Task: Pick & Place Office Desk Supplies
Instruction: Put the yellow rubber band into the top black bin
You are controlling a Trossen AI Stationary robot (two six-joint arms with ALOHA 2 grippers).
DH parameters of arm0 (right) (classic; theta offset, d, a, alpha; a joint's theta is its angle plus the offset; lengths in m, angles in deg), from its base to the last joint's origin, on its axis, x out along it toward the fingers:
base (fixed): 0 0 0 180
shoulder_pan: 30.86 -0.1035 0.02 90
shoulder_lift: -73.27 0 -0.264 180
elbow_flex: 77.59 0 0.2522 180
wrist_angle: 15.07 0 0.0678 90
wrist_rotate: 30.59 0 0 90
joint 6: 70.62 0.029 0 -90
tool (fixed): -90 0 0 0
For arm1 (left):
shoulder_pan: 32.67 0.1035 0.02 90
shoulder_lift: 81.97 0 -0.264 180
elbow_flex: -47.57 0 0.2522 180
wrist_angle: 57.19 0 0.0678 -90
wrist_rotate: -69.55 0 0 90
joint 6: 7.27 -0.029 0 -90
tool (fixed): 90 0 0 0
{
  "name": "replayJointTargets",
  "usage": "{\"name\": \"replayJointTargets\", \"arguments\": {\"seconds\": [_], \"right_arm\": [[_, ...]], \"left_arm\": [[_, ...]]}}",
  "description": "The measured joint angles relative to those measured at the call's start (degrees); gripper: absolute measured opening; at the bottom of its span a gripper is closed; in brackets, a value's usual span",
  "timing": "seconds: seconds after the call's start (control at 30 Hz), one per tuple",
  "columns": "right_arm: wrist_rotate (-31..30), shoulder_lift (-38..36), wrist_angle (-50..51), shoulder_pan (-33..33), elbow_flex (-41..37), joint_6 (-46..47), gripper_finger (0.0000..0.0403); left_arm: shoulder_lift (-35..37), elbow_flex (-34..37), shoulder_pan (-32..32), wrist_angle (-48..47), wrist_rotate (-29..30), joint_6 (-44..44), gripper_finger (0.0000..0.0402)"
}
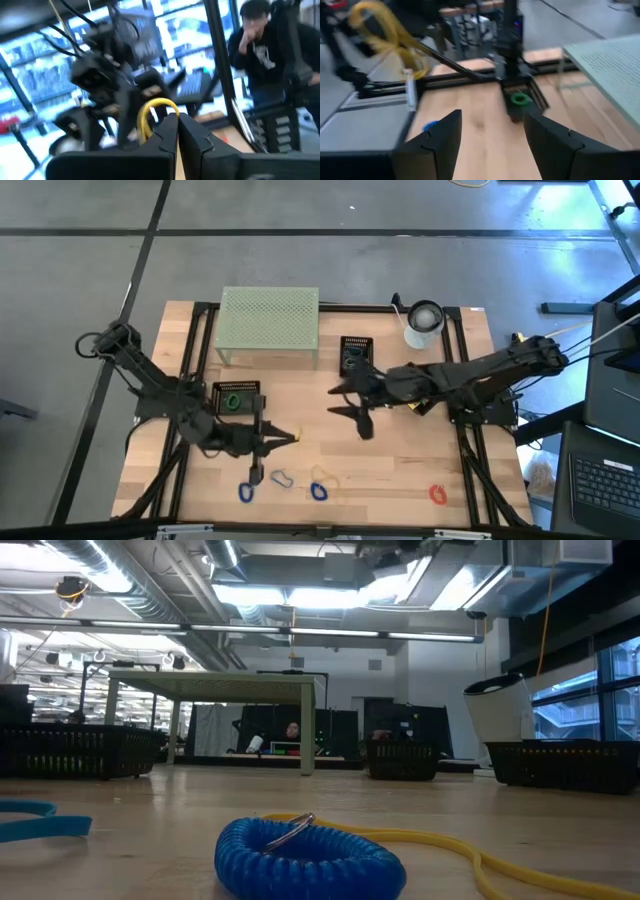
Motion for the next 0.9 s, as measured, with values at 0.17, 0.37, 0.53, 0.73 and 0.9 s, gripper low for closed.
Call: {"name": "replayJointTargets", "arguments": {"seconds": [0.17,0.37,0.53,0.73,0.9], "right_arm": [[0.2,-1.2,-0.3,-3.7,0.0,-1.7,0.0215],[0.2,-0.7,-1.1,-5.4,0.0,-3.2,0.0215],[0.2,-0.7,-1.9,-5.4,0.0,-3.3,0.0215],[4.4,-0.7,-5.3,-5.0,0.0,-4.6,0.0231],[6.4,-0.7,-5.8,-4.9,0.0,-4.5,0.0268]], "left_arm": [[0.0,0.0,4.5,5.4,-11.8,-3.5,0.0003],[0.0,0.0,9.6,8.4,-26.1,-1.2,0.0003],[-0.1,0.0,12.4,8.1,-29.2,3.1,0.0003],[-2.7,0.0,15.2,8.0,-29.9,4.4,0.0003],[-5.3,0.0,17.7,8.7,-29.4,4.6,0.0003]]}}
